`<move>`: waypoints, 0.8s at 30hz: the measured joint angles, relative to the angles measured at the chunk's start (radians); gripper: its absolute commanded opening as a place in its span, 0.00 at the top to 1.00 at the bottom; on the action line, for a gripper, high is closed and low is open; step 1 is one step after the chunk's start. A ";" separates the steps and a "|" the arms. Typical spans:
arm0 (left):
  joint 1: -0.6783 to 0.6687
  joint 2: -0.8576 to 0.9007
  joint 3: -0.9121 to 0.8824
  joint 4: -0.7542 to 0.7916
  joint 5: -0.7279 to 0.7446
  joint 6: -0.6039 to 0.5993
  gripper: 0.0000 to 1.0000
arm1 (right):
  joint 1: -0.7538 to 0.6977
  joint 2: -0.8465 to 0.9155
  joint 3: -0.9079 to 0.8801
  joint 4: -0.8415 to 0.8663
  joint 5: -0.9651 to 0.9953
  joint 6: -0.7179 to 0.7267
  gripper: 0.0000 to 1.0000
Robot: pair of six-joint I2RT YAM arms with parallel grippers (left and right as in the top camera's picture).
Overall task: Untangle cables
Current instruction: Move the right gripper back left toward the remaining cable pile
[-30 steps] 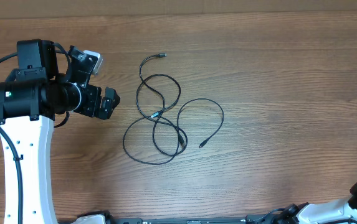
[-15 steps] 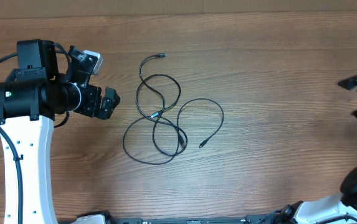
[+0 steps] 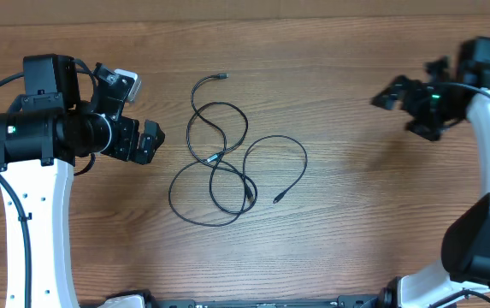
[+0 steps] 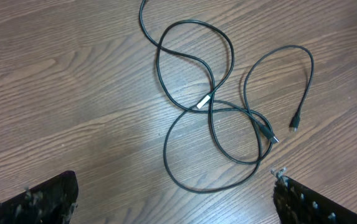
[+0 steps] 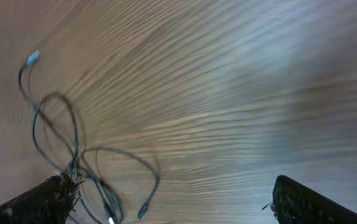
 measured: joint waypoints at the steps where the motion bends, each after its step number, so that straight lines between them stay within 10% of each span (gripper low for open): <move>1: 0.000 0.000 0.000 0.000 0.000 0.000 0.00 | 0.028 0.000 0.000 0.001 0.001 0.000 0.00; 24: 0.000 0.000 0.000 0.000 0.000 0.000 0.01 | 0.490 0.000 0.000 0.166 0.023 -0.004 0.00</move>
